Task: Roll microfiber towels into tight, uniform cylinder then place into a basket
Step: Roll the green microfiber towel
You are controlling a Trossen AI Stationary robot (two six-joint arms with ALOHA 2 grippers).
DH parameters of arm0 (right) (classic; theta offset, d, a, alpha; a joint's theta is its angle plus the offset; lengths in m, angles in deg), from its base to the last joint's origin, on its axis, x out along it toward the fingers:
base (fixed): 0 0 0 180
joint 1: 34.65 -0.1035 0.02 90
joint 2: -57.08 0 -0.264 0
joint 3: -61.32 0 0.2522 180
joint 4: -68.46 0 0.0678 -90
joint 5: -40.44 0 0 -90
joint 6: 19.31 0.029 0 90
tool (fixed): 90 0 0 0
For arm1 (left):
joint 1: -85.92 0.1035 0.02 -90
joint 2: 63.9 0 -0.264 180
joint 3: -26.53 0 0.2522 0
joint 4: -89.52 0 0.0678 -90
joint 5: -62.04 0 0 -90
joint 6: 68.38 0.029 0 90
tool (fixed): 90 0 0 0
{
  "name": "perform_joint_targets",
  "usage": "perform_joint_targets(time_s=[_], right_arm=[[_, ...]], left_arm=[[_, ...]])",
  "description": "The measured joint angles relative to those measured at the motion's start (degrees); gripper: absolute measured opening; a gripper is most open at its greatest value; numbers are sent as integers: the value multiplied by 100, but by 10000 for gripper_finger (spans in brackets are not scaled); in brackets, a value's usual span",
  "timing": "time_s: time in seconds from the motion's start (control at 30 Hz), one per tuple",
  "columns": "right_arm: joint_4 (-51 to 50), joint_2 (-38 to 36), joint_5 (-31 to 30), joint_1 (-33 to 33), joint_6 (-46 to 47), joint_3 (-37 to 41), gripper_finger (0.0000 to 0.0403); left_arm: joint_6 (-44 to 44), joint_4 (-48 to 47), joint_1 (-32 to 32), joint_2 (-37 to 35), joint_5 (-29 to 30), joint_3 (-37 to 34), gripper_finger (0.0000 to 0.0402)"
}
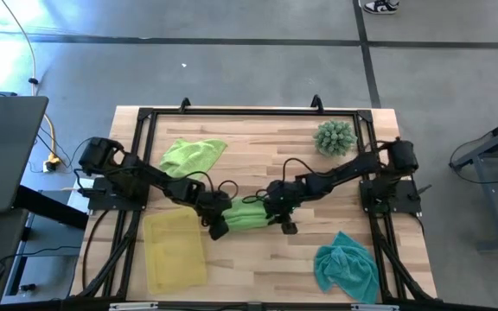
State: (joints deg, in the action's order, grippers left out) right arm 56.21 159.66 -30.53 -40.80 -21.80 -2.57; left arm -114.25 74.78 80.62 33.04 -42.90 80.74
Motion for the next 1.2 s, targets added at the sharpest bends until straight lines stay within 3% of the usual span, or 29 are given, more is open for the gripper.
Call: perform_joint_targets(time_s=[0.17, 0.3, 0.5, 0.6, 0.87, 1.2], right_arm=[[-279, -555, 42, -130, -332, 0, 172], [-94, -645, -187, -640, -1004, -2, 197], [72, -301, -2232, -1396, -1702, -4, 192], [98, -99, -2766, -1506, -1703, -7, 183], [242, 35, -3264, -1475, -1411, -7, 161], [303, 35, -3205, -1175, -1350, -7, 171]], left_arm=[[103, -58, 82, 3, -83, -2, 3], [185, -76, 129, 8, -116, -4, 3], [212, -106, 194, 10, -206, -9, 3], [213, -86, 193, 12, -202, -13, 3], [256, -62, 192, 16, -162, -16, 3], [302, -3, 192, 19, -160, -17, 3]])
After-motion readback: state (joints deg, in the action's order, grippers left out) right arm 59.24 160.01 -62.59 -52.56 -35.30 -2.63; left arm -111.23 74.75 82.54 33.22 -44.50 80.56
